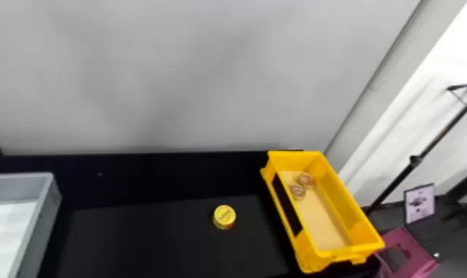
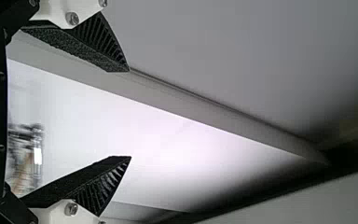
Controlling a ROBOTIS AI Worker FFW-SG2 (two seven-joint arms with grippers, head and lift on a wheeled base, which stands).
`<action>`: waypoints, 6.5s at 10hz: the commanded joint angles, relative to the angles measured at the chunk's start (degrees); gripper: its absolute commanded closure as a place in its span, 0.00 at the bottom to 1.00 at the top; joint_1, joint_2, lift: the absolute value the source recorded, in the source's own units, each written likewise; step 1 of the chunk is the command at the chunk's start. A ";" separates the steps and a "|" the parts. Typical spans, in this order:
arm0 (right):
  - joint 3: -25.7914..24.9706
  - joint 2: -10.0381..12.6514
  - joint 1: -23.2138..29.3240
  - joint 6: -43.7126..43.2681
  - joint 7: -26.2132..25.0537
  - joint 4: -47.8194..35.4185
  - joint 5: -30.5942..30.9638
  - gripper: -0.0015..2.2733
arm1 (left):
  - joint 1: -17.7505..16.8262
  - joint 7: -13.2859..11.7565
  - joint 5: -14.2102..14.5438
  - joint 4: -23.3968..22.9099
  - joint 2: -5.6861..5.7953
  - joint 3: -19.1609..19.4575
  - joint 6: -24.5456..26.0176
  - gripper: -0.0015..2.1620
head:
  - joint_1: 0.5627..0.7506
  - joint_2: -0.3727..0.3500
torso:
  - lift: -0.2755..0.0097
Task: Pick up the round yellow can and place it in the yellow rectangular box
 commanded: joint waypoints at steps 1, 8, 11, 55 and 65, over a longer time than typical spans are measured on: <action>-3.63 9.33 3.35 -0.23 2.17 5.32 -1.02 0.06 | -0.24 -0.07 0.16 0.00 0.07 -0.06 0.22 0.02 | 0.98 0.03 | 0.96; 13.16 12.06 2.47 -0.84 9.29 35.73 -19.83 0.07 | -1.11 -0.15 0.33 0.79 -0.36 -1.29 0.13 0.02 | 0.98 0.03 | 0.96; 22.47 12.85 -1.74 -2.52 13.07 46.89 -21.50 0.07 | -1.91 -0.33 0.51 1.58 -0.45 -1.99 0.04 0.02 | 0.98 0.03 | 0.96; 10.52 15.75 4.32 28.97 4.28 9.89 -23.43 0.31 | -1.82 -1.12 0.77 1.75 -0.63 -1.46 -1.19 0.02 | 0.98 0.03 | 0.96; -5.13 12.85 12.76 7.33 6.83 23.60 -26.42 0.31 | -1.82 -1.56 0.77 1.05 -0.19 -0.85 -0.40 0.02 | 0.98 0.03 | 0.96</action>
